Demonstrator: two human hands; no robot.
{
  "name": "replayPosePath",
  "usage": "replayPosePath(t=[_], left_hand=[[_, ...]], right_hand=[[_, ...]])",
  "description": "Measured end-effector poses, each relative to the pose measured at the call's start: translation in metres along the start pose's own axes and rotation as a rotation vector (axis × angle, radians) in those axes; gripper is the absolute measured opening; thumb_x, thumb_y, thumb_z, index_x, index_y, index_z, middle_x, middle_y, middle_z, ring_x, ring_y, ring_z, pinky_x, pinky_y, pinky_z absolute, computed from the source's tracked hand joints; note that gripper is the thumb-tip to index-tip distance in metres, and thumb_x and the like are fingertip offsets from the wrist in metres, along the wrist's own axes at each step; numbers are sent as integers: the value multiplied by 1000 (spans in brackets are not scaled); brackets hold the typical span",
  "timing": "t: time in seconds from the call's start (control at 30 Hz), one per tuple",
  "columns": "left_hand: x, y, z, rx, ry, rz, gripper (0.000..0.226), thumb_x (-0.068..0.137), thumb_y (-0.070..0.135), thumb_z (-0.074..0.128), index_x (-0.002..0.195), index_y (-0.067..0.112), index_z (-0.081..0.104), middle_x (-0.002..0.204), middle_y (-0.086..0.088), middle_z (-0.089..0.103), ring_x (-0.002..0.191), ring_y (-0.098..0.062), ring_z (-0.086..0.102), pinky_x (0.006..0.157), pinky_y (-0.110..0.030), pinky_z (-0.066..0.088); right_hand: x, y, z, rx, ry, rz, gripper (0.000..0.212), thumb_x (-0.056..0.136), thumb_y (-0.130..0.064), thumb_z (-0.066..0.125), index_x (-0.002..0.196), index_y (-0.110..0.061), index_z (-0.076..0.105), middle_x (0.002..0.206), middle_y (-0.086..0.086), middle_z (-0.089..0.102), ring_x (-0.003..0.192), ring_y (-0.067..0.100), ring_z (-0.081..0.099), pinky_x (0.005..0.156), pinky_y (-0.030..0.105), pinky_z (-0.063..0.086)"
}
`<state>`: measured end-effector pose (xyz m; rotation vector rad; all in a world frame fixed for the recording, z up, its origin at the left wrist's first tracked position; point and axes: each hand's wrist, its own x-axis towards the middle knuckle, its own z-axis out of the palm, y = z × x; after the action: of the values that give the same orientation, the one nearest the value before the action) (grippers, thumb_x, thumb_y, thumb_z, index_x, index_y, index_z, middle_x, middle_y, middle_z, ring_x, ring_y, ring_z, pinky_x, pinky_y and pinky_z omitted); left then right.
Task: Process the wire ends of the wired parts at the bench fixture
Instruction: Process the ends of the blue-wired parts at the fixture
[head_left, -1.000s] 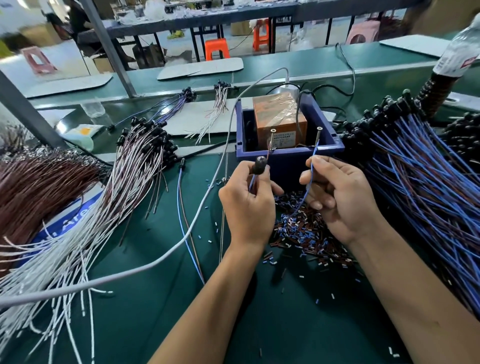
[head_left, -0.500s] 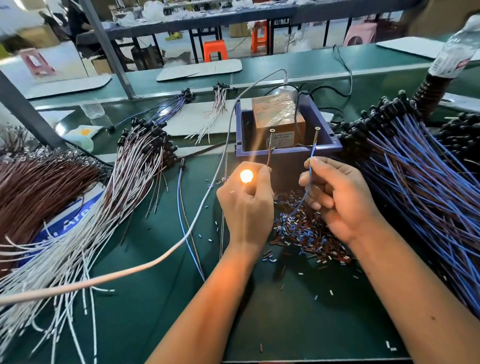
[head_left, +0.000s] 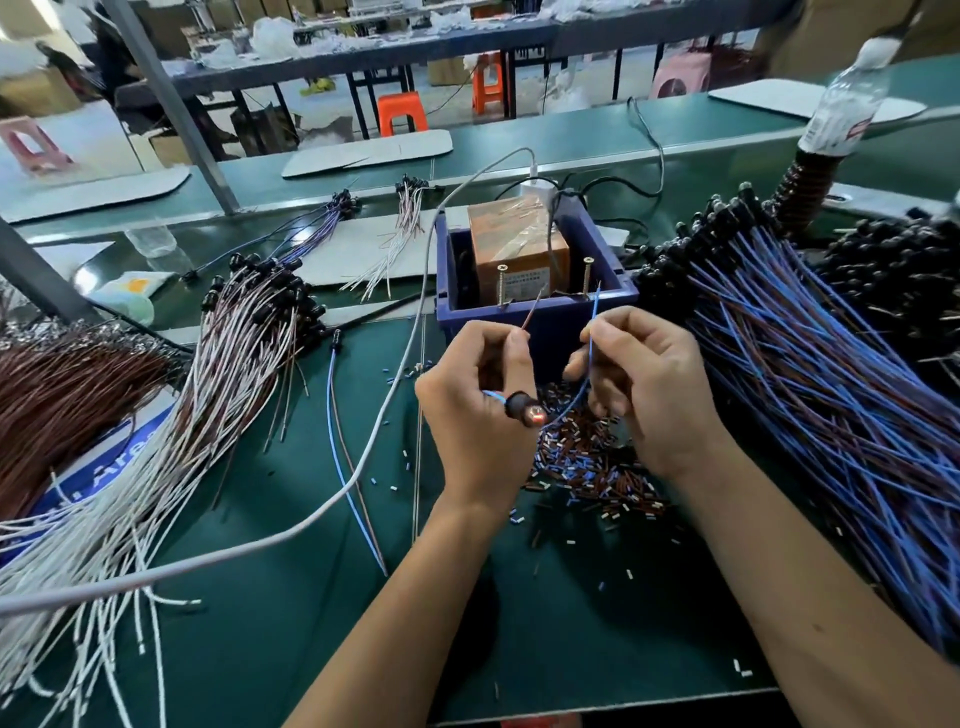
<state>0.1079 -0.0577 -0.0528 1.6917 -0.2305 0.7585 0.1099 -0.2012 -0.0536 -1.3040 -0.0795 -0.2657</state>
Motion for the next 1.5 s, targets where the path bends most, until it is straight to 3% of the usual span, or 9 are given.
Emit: replayPosePath(t=[0.23,0.37,0.53,0.63,0.77,0.9,1.07,1.27,1.5], left_hand=[[22,45,64,9,-416,-216,22,90,19,63,71,9,70,59,-2,69,61,-25,66,61,-37,55],[27,67,112,60,-682,-372,18,87,17,64,73,13,76,67,-5,73,66,-23,62,68,-32,52],[21,111,151,-121,-554,-314,26,87,8,61,99,21,80,91,7,77,86,-13,70,89,-33,59],[22,139,165,-371,-435,-362,24,88,0,61,94,17,77,92,0,78,90,-14,71,87,-32,57],[29,172,178,-786,-380,-402,27,93,-14,51,101,5,68,97,-14,69,66,-13,51,66,-28,39],[42,194,185,-962,-321,-366,29,89,-20,48,82,6,58,76,-10,54,69,-20,41,71,-35,34],[52,169,191,-592,-301,53,18,80,-18,56,82,-2,65,76,-16,65,72,-21,52,69,-36,45],[22,93,201,323,-852,554,19,95,17,67,113,14,74,126,-2,62,120,-20,49,106,-31,39],[16,71,191,565,-1034,542,36,103,41,57,135,27,68,164,1,35,139,-31,35,120,-41,29]], right_hand=[[-18,-31,-39,-609,338,-120,14,89,-29,66,81,-20,73,72,-1,74,64,22,68,62,38,56],[-28,-62,-71,-991,724,-224,37,91,-21,67,125,-6,67,113,10,61,97,21,57,84,23,38],[-46,-82,-90,-1255,609,-458,42,103,-35,48,132,-8,64,125,16,51,113,30,47,95,32,35],[-45,-89,-93,-912,333,-382,34,111,-36,34,103,-28,66,99,-5,63,101,23,55,84,34,40],[-49,-110,-93,-398,246,-370,35,112,-30,37,106,-10,65,88,4,63,81,16,57,74,34,50],[-56,-146,-116,-672,376,-449,23,106,-33,49,112,-15,62,61,-2,61,47,16,54,50,32,43],[-61,-161,-151,-1171,550,-520,26,106,-39,46,110,-16,59,79,11,68,70,36,64,66,48,49],[-57,-111,-173,-1559,413,73,18,98,-34,68,98,-18,74,91,18,73,86,38,65,72,38,47],[-56,-114,-175,-1566,357,270,15,92,-39,75,84,-26,75,83,4,72,82,30,66,72,34,50]])
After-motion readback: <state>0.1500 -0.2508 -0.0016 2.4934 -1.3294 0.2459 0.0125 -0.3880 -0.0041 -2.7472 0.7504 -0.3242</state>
